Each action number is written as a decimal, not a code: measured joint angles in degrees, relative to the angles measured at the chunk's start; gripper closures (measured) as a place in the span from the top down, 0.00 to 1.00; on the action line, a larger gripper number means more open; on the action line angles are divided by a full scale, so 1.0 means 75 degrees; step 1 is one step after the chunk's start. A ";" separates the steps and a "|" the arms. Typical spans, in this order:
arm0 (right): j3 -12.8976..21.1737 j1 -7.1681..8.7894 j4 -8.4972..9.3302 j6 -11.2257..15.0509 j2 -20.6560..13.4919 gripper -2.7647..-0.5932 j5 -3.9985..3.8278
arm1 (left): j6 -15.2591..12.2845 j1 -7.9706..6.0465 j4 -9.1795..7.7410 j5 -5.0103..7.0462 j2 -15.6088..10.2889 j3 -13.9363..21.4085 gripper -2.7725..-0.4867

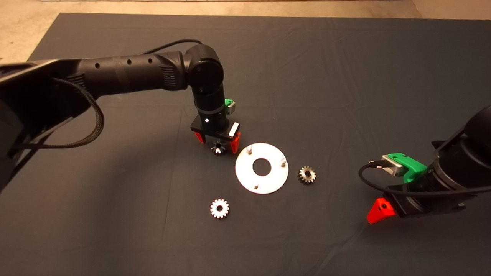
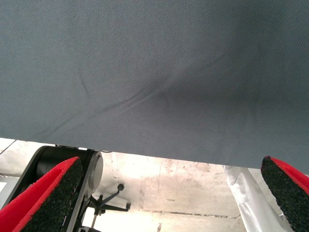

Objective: Install three planetary gears onto the carrier pins

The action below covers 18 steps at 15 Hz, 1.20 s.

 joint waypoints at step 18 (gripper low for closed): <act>0.0005 0.0000 -0.0001 -0.0003 -0.0011 1.00 -0.0003 | 0.0171 0.0150 0.0029 0.0000 0.0000 0.0003 0.76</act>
